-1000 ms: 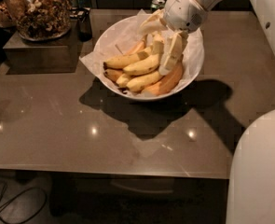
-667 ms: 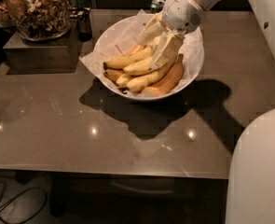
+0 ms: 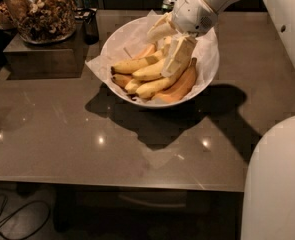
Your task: Pick banana from white bowl
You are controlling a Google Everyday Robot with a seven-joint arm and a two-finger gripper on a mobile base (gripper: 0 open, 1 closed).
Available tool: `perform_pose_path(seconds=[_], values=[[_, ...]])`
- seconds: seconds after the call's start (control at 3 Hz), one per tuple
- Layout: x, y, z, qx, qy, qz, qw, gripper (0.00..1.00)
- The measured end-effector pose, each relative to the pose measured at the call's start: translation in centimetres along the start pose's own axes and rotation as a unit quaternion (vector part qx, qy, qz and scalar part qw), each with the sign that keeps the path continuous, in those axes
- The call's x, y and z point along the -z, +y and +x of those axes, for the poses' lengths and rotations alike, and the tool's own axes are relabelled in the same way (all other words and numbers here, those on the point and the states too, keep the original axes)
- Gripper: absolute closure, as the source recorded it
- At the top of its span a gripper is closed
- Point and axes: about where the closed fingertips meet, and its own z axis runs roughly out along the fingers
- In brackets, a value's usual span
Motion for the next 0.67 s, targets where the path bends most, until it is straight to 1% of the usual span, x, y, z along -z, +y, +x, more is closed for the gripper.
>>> perform_pose_path(seconds=[0.67], values=[[-1.09,-0.30,0.50,-0.009,-0.013,0.005,0.9999,0.32]])
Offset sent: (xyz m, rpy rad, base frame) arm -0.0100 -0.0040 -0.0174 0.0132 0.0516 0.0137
